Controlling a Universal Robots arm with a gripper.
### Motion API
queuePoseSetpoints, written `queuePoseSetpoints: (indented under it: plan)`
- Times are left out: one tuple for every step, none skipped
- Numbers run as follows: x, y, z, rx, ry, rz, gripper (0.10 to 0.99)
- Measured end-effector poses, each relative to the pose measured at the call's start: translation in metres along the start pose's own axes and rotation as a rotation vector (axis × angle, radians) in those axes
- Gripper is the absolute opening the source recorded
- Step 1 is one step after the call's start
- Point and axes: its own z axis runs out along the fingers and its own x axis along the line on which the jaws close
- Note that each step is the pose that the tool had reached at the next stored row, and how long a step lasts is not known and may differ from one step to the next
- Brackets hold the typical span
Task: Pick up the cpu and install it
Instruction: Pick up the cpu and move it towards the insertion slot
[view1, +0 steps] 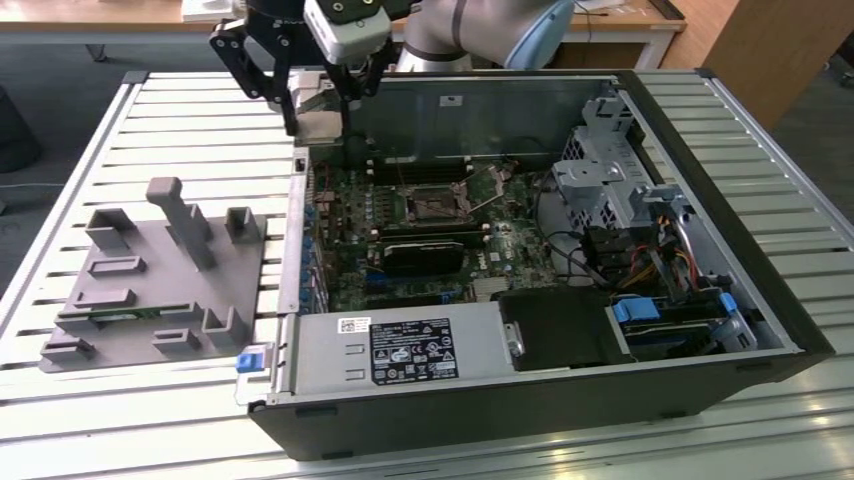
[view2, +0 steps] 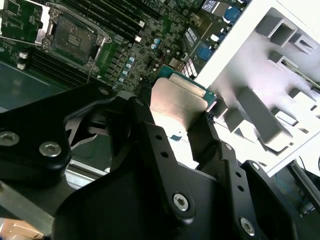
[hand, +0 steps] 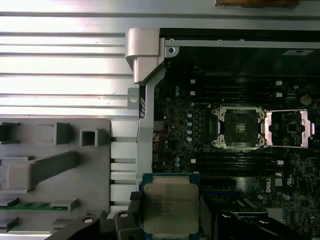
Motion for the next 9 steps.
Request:
queuePoseSetpoints:
  plan:
    - [-0.0004, 0.0000, 0.0000, 0.000, 0.0000, 0.000, 0.541]
    - [-0.0009, 0.0000, 0.0000, 0.000, 0.0001, 0.000, 0.541]
    - [-0.0015, 0.0000, -0.0001, 0.000, 0.0001, 0.000, 0.541]
    - [-0.0022, 0.0000, 0.0000, 0.000, 0.0001, 0.000, 0.541]
    - [-0.0030, 0.0000, 0.0000, 0.000, 0.0000, 0.000, 0.541]
    - [-0.0037, 0.0000, 0.0000, 0.000, 0.0000, 0.000, 0.541]
    - [-0.0044, 0.0000, 0.0000, 0.000, 0.0000, 0.000, 0.541]
    - [-0.0050, 0.0000, -0.0001, 0.000, 0.0001, 0.000, 0.541]
    - [-0.0056, 0.0000, -0.0001, 0.000, 0.0000, 0.000, 0.541]
